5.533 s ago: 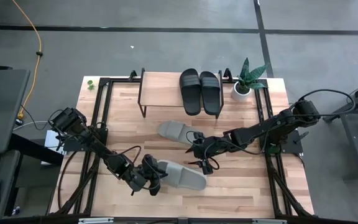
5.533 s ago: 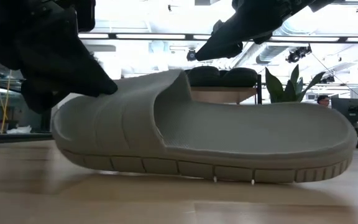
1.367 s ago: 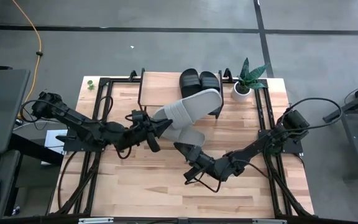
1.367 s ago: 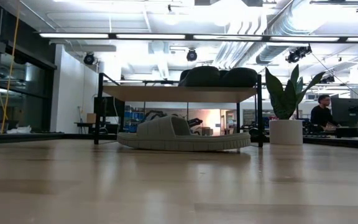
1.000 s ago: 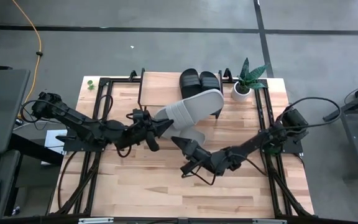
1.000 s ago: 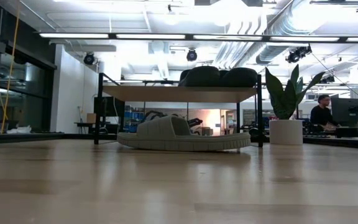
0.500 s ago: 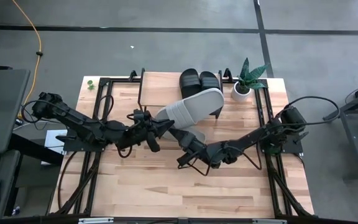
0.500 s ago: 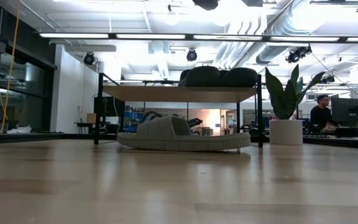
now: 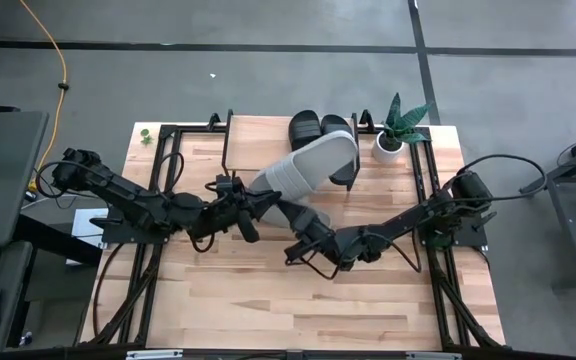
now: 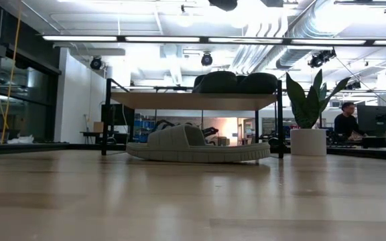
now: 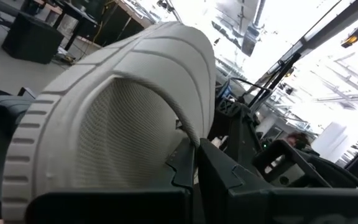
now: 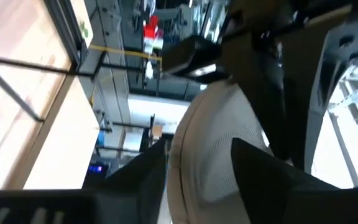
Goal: Pick and place slides into the shelf
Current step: Put the bottom white slide on the shelf
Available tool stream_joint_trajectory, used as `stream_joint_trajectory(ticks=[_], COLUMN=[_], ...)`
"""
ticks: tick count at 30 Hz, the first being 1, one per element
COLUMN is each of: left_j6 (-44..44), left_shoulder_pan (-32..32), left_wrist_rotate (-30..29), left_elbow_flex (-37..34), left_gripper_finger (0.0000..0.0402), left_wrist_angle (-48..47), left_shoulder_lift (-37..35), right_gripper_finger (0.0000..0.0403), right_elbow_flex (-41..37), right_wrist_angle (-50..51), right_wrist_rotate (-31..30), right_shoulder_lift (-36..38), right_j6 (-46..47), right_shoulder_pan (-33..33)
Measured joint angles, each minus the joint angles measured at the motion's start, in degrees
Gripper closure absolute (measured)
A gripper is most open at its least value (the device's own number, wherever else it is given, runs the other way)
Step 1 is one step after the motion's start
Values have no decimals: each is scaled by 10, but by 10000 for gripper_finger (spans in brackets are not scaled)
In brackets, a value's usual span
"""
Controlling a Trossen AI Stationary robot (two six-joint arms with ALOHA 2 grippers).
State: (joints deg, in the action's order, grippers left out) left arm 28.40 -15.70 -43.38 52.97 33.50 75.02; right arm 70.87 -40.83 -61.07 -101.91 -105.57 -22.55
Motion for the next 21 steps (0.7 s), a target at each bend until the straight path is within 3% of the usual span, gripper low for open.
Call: stream_joint_trajectory(ticks=[6,21], left_j6=[-1,-8], left_shoulder_pan=[0,0], left_wrist_rotate=[-17,9], left_elbow_flex=[0,0], left_gripper_finger=[401,401], left_wrist_angle=[27,113], left_shoulder_lift=[1,21], right_gripper_finger=[276,279], right_elbow_flex=[0,0], right_wrist_angle=[-4,-63], right_wrist_rotate=[-22,-19], right_shoulder_lift=[0,1], right_j6=[-17,-85], right_shoulder_pan=[0,28])
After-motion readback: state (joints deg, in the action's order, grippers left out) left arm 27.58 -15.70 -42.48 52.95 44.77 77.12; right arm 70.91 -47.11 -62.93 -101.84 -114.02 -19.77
